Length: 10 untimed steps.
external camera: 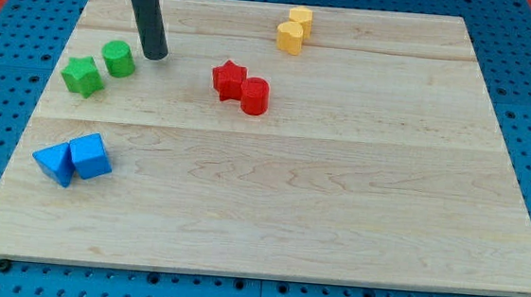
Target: Move the green circle to the bottom side of the red star
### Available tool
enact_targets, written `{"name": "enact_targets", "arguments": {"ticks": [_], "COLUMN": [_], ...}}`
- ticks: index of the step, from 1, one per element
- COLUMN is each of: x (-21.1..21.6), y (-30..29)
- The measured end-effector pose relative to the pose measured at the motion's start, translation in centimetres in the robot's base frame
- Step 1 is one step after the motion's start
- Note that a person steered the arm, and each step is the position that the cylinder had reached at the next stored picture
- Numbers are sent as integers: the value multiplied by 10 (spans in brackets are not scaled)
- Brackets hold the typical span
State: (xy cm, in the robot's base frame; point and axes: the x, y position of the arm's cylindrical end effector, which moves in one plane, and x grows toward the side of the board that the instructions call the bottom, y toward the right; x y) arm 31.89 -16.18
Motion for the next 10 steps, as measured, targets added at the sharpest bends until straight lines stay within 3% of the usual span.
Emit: {"name": "enact_targets", "arguments": {"ticks": [5, 7, 8, 9, 10], "x": [-13, -23, -14, 33, 50], "y": [-13, -54, -78, -70, -33]}}
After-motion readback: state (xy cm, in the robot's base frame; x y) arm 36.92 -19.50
